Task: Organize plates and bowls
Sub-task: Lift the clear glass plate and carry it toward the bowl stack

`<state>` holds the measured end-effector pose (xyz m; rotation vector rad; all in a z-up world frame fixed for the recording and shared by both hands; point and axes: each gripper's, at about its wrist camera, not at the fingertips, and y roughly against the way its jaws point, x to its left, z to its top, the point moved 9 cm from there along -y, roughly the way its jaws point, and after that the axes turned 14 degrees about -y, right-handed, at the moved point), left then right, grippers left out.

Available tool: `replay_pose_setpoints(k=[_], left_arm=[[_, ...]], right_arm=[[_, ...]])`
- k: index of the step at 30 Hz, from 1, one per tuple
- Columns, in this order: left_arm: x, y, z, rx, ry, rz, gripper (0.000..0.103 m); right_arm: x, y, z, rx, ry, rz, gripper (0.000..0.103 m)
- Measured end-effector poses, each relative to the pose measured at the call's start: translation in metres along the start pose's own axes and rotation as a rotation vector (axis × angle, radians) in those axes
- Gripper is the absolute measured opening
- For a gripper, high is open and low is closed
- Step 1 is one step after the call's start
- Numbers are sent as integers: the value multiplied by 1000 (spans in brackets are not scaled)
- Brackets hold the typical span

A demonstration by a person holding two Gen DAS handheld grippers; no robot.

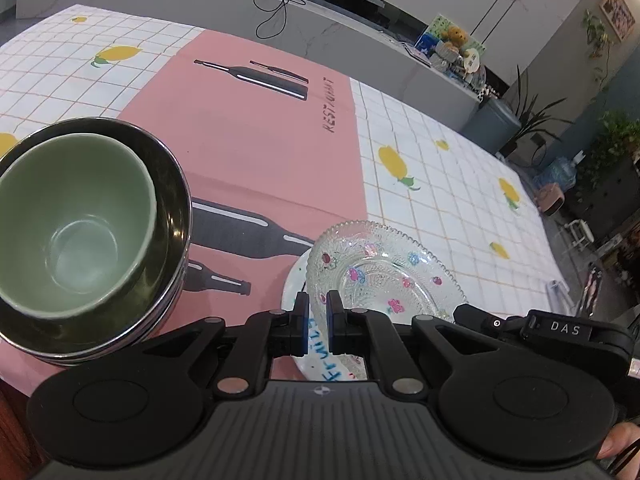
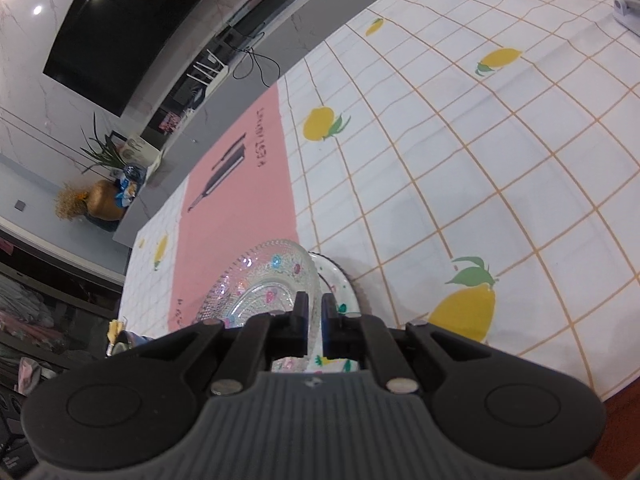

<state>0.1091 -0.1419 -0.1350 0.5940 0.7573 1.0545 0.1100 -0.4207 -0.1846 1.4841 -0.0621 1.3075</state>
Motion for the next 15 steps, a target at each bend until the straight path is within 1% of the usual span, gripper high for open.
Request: replay_pose_setpoints(k=[5, 9, 15], left_arm=[[2, -9, -6, 31, -12, 12, 9], [1, -13, -10, 46, -39, 36, 9], [1, -12, -12, 58, -44, 40, 8]], right_arm=[[-7, -9, -2, -4, 20, -28, 4], [-8, -14, -4, -6, 51, -56, 4], [-6, -15, -5, -17, 84, -75, 5]])
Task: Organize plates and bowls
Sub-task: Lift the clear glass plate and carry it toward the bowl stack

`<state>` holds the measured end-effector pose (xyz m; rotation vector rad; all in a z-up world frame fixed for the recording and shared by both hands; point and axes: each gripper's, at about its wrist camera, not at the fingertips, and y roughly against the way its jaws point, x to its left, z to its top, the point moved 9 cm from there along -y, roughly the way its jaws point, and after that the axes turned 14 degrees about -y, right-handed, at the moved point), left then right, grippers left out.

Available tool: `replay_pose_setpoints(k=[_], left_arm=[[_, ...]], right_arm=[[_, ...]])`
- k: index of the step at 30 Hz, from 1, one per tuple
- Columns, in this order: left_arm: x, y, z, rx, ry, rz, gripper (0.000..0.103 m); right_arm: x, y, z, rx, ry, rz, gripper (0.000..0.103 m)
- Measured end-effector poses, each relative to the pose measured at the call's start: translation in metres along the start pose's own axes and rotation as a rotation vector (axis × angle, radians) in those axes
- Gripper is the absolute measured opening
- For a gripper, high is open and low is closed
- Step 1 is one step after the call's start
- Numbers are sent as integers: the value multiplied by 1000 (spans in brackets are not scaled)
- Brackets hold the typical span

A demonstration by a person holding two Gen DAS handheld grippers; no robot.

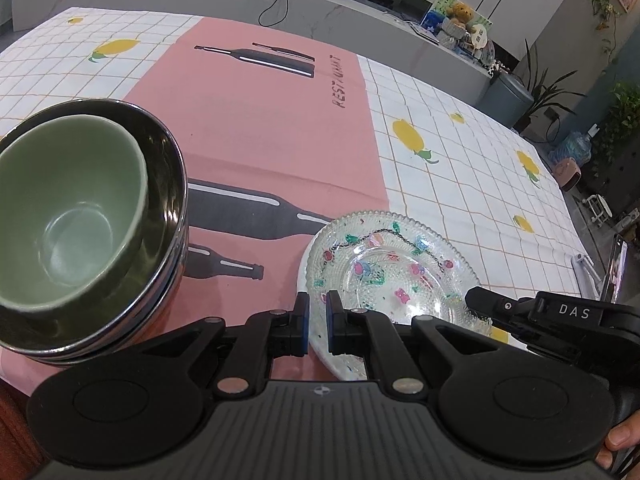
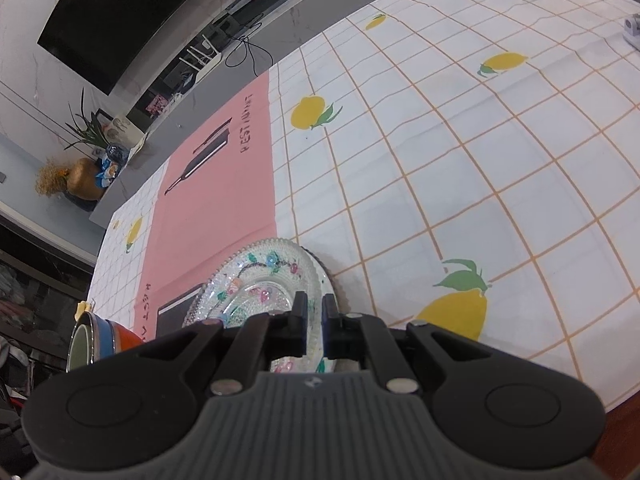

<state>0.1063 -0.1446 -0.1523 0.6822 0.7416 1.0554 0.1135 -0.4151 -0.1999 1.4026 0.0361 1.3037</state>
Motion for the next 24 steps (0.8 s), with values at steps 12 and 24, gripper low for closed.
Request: replay_pose_setpoints(k=[12, 24], left_arm=[[0, -3, -4, 13, -1, 10, 5], [0, 7, 2, -33, -3, 54, 21]], right_arm=[[10, -1, -9, -50, 168, -126, 7], [16, 13, -9, -110, 200, -141, 28]])
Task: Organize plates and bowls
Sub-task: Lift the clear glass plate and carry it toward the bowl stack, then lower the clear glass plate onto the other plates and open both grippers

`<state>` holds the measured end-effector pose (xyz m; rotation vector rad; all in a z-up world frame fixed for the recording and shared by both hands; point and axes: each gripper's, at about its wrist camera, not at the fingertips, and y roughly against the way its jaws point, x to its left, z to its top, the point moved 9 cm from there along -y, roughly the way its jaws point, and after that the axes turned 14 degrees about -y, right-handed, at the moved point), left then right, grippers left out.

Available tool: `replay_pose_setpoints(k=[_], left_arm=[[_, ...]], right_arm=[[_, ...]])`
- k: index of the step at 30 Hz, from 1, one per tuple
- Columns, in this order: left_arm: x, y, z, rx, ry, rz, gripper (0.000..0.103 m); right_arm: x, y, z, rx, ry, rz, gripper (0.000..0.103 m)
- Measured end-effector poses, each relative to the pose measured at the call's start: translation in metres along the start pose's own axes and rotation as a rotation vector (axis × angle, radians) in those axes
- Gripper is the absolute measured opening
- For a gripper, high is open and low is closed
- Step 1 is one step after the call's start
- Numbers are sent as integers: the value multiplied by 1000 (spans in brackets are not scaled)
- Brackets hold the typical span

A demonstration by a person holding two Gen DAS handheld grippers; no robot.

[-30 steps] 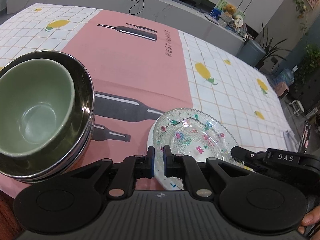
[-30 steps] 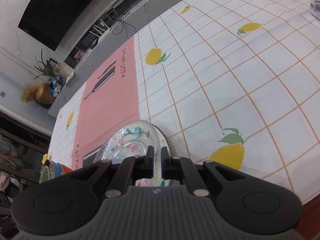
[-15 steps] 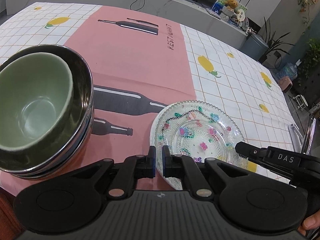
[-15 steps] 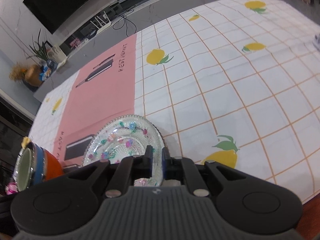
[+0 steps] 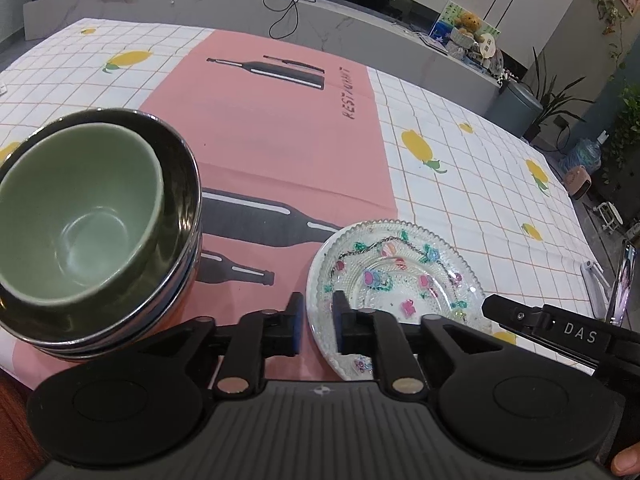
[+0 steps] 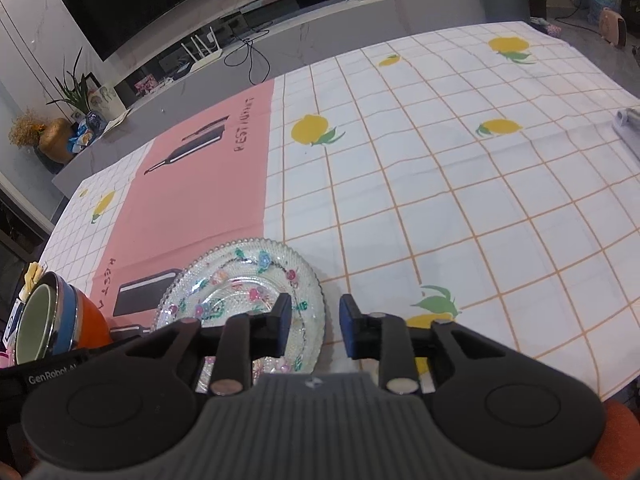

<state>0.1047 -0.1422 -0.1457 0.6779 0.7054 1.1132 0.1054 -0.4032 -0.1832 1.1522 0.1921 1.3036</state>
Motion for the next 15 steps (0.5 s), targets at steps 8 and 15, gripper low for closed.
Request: replay_pose_setpoints(k=[8, 15], left_arm=[[-15, 18, 9, 3, -73, -25, 32], [-21, 50, 17, -40, -187, 3, 32]], right_arm=[[18, 16, -5, -35, 76, -28, 41], [37, 33, -16, -45, 125, -19, 49]])
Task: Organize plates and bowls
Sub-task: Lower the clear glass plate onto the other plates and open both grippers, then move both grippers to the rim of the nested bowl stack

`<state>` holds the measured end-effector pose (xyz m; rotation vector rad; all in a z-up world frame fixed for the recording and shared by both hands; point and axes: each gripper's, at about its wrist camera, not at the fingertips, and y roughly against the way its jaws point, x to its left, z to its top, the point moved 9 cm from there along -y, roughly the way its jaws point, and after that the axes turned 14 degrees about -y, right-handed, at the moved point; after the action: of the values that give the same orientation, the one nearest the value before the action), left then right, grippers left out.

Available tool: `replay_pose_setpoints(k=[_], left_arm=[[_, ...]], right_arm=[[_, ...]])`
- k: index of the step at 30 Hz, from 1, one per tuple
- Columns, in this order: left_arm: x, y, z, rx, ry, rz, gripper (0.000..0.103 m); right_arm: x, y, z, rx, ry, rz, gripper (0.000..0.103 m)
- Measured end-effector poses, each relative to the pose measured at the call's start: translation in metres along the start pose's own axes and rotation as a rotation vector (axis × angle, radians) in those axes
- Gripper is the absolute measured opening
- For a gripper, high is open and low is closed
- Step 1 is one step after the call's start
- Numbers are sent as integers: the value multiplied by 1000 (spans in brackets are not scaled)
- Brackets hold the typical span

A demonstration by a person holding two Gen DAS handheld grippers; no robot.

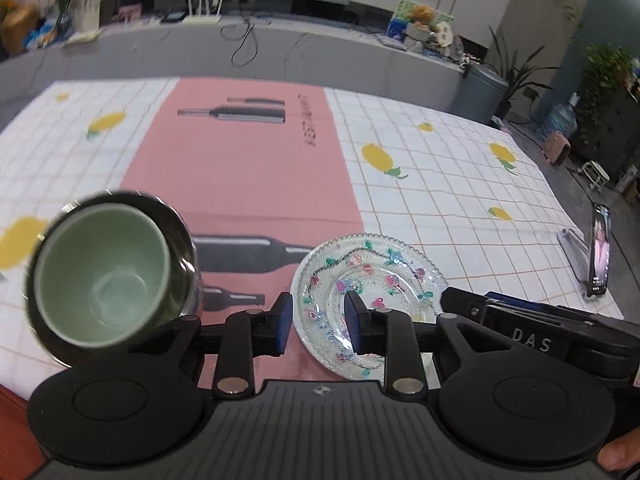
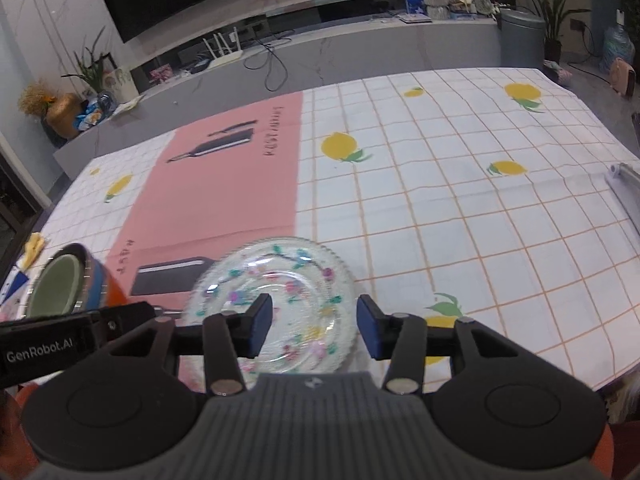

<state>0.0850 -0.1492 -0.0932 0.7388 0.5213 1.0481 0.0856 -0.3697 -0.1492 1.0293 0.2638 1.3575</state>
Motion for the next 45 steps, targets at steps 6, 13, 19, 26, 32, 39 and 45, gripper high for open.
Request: replay_pose_setpoints(k=[6, 13, 19, 26, 32, 39, 45], left_arm=[[17, 31, 7, -49, -35, 34, 33], [59, 61, 5, -81, 7, 76, 41], [98, 79, -1, -103, 32, 141, 54], [142, 87, -15, -119, 120, 156, 75], [174, 84, -31, -97, 219, 150, 80], [196, 64, -47, -68, 375, 79, 80], [201, 45, -54, -43, 428, 48, 80]], right_arm=[[20, 15, -7, -11, -1, 35, 53], [49, 25, -16, -16, -9, 71, 60], [79, 24, -25, 9, -5, 104, 66], [117, 15, -34, 59, -14, 144, 78], [142, -3, -41, 120, -18, 138, 80], [165, -24, -47, 188, -27, 142, 86], [172, -44, -49, 242, -58, 130, 86]])
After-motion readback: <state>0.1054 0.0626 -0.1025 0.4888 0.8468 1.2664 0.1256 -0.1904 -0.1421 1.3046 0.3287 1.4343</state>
